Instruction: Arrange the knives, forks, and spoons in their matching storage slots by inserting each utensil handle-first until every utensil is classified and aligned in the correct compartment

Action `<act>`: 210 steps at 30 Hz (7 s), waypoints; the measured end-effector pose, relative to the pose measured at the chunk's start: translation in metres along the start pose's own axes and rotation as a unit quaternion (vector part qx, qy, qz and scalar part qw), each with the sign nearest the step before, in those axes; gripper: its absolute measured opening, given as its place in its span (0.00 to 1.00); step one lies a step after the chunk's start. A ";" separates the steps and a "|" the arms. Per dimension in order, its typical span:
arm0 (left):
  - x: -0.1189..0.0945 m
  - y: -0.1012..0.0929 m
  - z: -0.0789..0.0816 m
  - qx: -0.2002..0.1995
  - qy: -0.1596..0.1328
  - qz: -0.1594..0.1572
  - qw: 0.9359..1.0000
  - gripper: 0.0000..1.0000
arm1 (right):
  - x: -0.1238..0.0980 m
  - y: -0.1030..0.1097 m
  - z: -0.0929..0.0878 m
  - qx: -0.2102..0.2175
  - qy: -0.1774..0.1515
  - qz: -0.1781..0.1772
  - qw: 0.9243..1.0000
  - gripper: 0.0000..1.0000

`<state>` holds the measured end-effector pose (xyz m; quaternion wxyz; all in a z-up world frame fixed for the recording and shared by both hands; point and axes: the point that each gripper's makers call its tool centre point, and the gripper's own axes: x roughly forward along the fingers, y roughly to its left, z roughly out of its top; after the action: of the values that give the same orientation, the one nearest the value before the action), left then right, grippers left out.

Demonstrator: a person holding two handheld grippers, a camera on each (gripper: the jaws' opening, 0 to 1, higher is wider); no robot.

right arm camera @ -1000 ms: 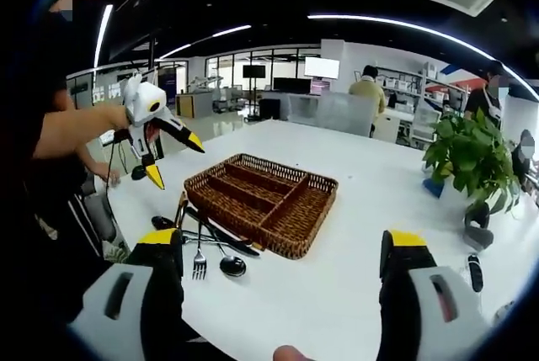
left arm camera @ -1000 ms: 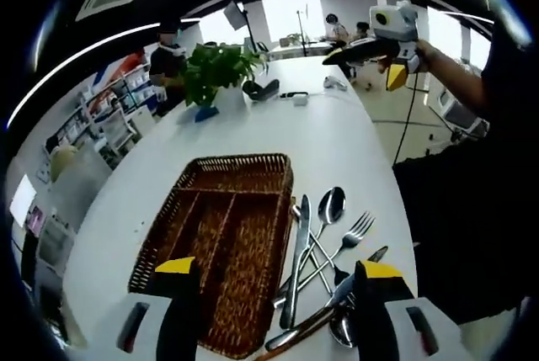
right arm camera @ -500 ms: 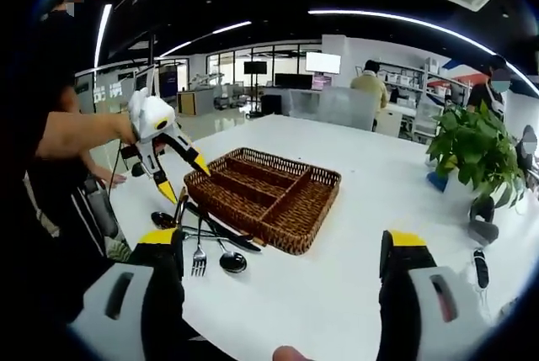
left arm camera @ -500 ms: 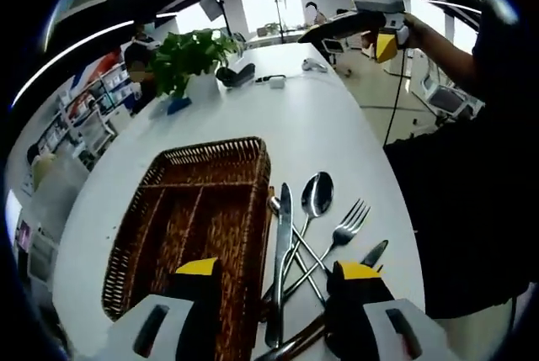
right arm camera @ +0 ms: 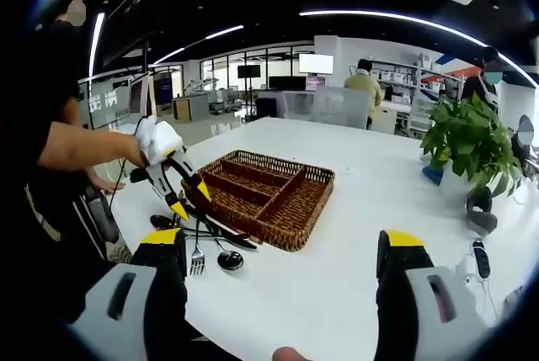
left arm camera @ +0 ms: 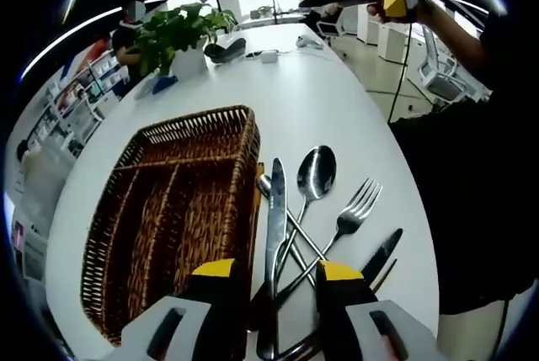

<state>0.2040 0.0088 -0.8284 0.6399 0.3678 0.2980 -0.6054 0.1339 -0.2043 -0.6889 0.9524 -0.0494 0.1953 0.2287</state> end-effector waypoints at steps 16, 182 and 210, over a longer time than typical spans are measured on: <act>0.025 0.004 -0.011 -0.010 0.036 -0.005 0.999 0.22 | 0.004 -0.002 -0.002 0.009 -0.003 0.003 1.000 0.93; -0.078 0.110 0.033 0.028 0.164 0.053 0.985 0.02 | 0.041 -0.038 0.064 -0.019 0.031 0.023 0.999 1.00; -0.128 0.105 0.053 -0.006 0.174 0.060 0.983 0.03 | 0.020 -0.062 0.143 0.006 0.012 0.054 0.998 0.99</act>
<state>0.2935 0.0350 -0.6820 0.6153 0.4808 0.3861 -0.4910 0.2281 -0.2248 -0.5653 0.9366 -0.0362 0.2103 0.2780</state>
